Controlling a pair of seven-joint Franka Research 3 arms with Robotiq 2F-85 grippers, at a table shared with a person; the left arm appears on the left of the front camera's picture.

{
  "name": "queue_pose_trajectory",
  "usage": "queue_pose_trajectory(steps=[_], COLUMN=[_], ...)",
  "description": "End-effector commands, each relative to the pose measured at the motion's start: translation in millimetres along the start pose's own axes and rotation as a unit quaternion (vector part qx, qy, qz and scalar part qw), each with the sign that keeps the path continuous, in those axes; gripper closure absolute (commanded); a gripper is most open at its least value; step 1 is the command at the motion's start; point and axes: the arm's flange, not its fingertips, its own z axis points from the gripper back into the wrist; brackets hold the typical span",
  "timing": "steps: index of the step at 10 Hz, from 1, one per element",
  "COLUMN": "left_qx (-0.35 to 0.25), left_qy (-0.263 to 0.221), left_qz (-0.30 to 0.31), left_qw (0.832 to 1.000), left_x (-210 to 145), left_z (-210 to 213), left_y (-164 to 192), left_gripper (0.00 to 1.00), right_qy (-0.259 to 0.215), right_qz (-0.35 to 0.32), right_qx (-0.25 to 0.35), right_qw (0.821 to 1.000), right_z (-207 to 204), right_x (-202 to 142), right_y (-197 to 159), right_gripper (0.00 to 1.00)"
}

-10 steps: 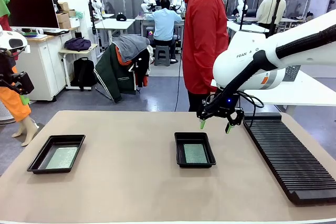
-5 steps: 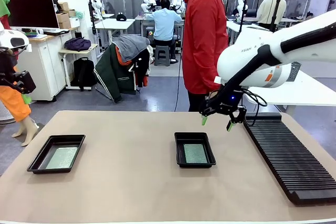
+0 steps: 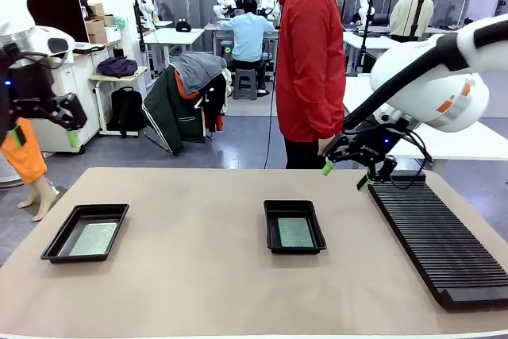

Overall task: Inspect and transfer BCBs to ESD trays.
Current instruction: Pick up the ESD tray and place it on the left side of the table.

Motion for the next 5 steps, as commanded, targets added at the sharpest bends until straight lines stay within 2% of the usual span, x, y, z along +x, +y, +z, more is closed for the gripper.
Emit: queue_pose_trajectory(steps=[1,3,5], left_qx=[-0.023,-0.035,-0.047], left_qy=[0.010,0.016,0.018], left_qz=[0.009,0.010,0.006], left_qw=[1.000,0.999,0.999], left_x=[-0.2,3.3,8.8], left_z=[1.2,4.9,2.7], left_y=[-34.7,-81.4,-117.5], left_gripper=[0.00,0.00,0.00], right_qy=[0.009,0.015,0.015], right_qz=[0.006,0.013,0.014], right_qx=[0.044,0.088,0.102], right_qw=[0.999,0.996,0.995], right_z=[3.7,11.6,18.8], right_x=[-4.0,-2.7,-1.6], right_y=[-24.2,-48.7,-69.0], right_gripper=[0.00,0.00,0.00])
